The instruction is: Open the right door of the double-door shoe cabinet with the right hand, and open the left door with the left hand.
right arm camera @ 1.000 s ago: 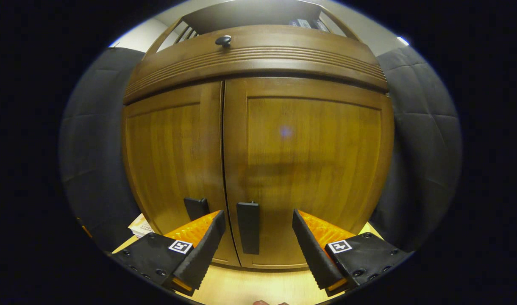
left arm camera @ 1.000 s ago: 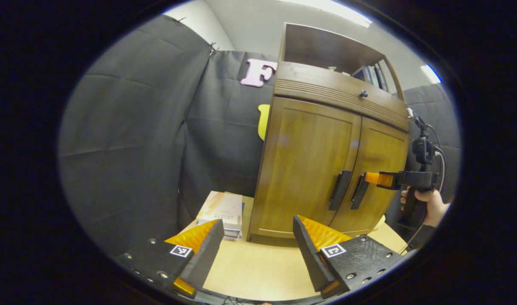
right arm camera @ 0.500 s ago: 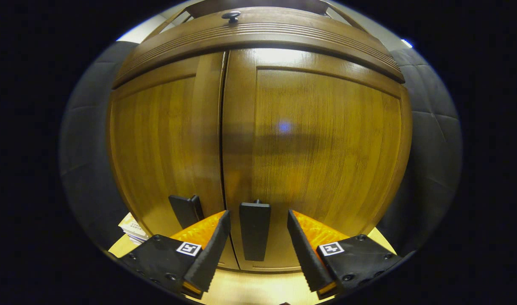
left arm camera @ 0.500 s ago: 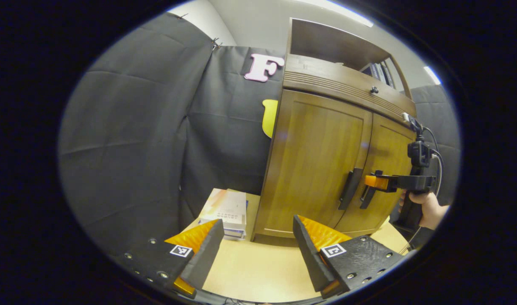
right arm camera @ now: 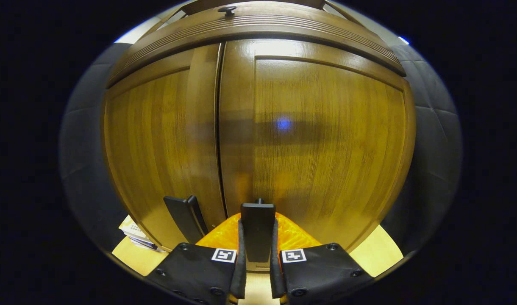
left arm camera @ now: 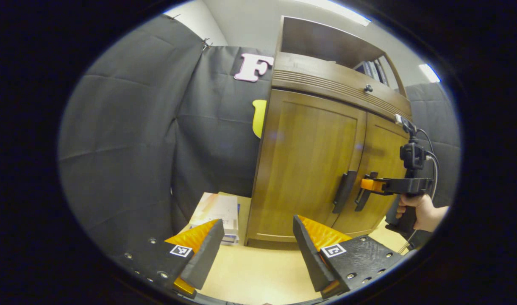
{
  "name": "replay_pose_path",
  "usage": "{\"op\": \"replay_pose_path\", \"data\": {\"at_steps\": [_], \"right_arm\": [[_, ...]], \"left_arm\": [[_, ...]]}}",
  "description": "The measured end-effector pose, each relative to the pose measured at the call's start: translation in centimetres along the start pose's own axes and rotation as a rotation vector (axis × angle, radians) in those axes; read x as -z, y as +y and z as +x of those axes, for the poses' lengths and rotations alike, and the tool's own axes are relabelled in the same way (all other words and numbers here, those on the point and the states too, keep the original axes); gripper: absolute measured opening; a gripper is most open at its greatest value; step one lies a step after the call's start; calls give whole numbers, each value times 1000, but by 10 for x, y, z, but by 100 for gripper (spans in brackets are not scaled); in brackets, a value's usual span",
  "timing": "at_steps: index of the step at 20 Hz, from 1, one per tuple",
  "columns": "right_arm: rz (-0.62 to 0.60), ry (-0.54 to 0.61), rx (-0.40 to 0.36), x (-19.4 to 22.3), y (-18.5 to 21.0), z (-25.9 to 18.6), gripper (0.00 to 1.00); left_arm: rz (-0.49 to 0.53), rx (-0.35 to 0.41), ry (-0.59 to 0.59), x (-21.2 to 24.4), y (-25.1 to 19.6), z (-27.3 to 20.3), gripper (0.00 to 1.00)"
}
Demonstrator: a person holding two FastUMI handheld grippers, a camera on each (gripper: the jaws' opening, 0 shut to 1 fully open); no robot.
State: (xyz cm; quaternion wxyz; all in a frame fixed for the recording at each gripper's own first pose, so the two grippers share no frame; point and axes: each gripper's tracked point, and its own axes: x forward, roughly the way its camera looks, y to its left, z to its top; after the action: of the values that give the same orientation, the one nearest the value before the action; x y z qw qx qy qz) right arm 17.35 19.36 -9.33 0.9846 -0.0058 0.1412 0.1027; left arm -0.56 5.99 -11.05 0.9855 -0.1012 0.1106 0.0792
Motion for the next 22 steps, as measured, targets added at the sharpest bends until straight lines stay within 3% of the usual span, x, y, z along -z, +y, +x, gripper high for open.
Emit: {"op": "replay_pose_path", "data": {"at_steps": [9,22], "right_arm": [[1,-4,-60,5,0,-18,24],[9,-12,-134,25,-21,-88,25]], "left_arm": [[6,3,11,1,-2,-4,93],[29,39,-8,2,-17,-15,92]]}}
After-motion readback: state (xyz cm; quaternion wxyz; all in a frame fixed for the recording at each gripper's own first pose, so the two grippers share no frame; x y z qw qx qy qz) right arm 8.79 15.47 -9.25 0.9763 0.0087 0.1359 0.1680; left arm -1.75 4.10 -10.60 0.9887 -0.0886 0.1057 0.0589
